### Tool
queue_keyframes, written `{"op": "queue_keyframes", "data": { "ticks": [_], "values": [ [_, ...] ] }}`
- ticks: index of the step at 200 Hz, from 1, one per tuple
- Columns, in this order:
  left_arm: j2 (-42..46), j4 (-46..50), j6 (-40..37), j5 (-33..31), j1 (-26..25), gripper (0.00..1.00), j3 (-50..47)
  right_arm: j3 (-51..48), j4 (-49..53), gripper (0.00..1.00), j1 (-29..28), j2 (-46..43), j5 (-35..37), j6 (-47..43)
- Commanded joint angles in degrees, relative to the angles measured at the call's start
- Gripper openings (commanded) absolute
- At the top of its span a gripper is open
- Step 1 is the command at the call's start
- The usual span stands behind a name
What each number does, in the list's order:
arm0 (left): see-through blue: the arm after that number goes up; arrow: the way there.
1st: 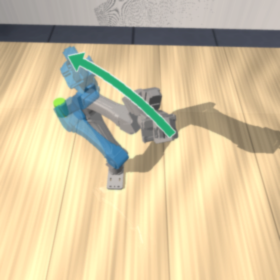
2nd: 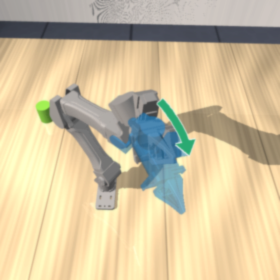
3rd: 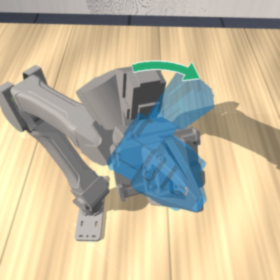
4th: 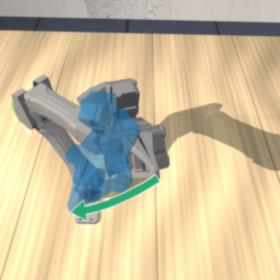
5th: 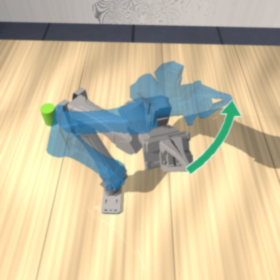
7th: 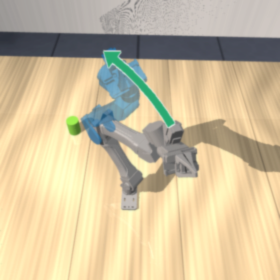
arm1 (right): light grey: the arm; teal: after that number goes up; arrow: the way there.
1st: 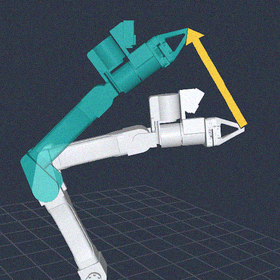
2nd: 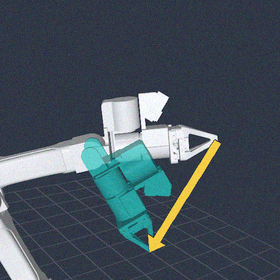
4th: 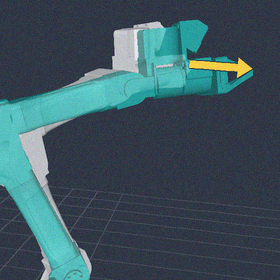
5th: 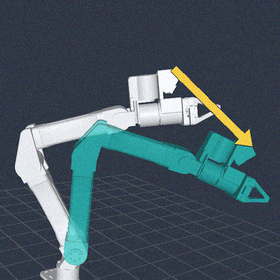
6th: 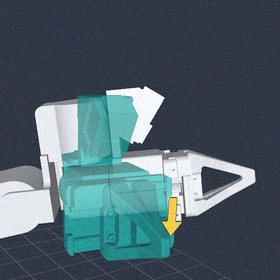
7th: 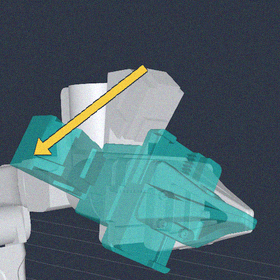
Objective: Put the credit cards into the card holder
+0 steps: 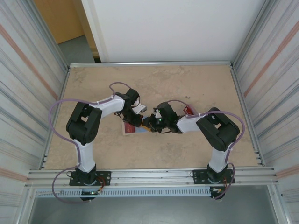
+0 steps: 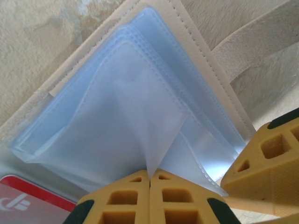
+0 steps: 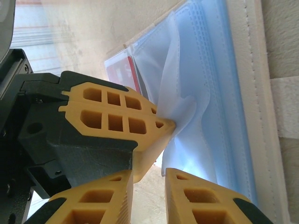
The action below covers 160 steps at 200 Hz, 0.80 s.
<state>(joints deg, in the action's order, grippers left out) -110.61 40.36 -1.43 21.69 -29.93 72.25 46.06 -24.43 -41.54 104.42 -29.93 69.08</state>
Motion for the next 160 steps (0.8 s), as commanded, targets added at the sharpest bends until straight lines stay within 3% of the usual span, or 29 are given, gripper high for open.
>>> {"op": "queue_keyframes", "data": {
  "ticks": [1, 160],
  "values": [
    [-0.5, 0.5, 0.3, 1.4, 0.6, 0.0, -1.0, -1.2, 0.3, 0.24, 0.5, -0.8, 1.2, 0.2],
    [-0.4, 0.4, 0.3, 1.6, 0.7, 0.0, -1.1, 4.3, 4.2, 0.17, 0.5, 2.9, 0.6, -3.8]
  ]
}}
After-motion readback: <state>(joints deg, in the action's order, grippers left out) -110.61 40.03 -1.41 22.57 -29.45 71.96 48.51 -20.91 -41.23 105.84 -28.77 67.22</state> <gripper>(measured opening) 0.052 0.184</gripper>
